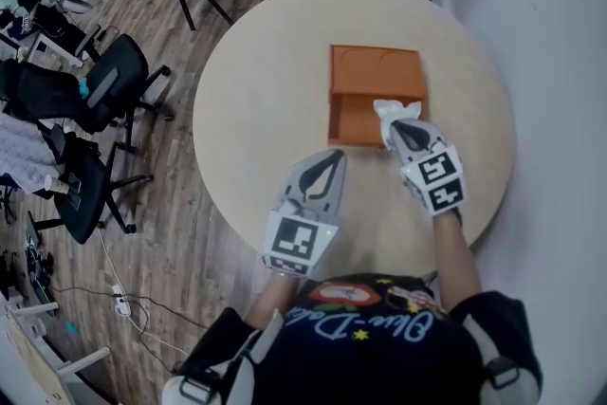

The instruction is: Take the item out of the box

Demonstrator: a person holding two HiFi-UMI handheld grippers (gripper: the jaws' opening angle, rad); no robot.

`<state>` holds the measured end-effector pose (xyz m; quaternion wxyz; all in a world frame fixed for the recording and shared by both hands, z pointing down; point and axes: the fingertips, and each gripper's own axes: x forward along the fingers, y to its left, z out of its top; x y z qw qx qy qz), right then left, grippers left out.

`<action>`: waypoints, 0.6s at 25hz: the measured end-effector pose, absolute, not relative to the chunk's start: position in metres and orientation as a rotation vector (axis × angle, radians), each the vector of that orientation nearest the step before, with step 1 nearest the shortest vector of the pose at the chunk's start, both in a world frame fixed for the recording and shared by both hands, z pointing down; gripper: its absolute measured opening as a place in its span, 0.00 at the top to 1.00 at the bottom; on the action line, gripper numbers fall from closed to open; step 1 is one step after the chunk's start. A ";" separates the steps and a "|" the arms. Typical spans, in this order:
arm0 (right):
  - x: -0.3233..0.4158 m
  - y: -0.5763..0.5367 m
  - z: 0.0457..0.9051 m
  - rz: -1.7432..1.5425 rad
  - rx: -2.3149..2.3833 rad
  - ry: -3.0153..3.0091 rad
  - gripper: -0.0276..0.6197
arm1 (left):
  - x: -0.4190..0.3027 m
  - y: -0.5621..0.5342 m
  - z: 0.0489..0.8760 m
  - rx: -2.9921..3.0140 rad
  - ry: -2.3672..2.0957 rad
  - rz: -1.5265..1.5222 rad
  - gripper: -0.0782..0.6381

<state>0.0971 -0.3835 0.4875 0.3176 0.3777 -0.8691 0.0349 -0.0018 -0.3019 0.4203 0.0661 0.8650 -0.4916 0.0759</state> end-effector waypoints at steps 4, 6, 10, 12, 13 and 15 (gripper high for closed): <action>0.098 -0.372 0.468 0.088 1.027 -2.351 0.95 | -0.002 -0.299 0.417 2.599 -1.505 0.224 0.91; 0.097 -0.365 0.459 0.078 1.040 -2.377 0.95 | -0.004 -0.298 0.415 2.605 -1.517 0.236 0.91; 0.099 -0.353 0.444 0.011 1.067 -2.390 0.95 | -0.004 -0.295 0.411 2.608 -1.530 0.233 0.91; 0.100 -0.348 0.439 0.014 1.074 -2.415 0.95 | -0.001 -0.292 0.409 2.608 -1.536 0.240 0.91; 0.100 -0.345 0.436 0.022 1.073 -2.430 0.95 | -0.001 -0.291 0.409 2.610 -1.538 0.250 0.91; 0.098 -0.340 0.430 0.030 1.066 -2.459 0.95 | -0.001 -0.289 0.408 2.615 -1.543 0.273 0.91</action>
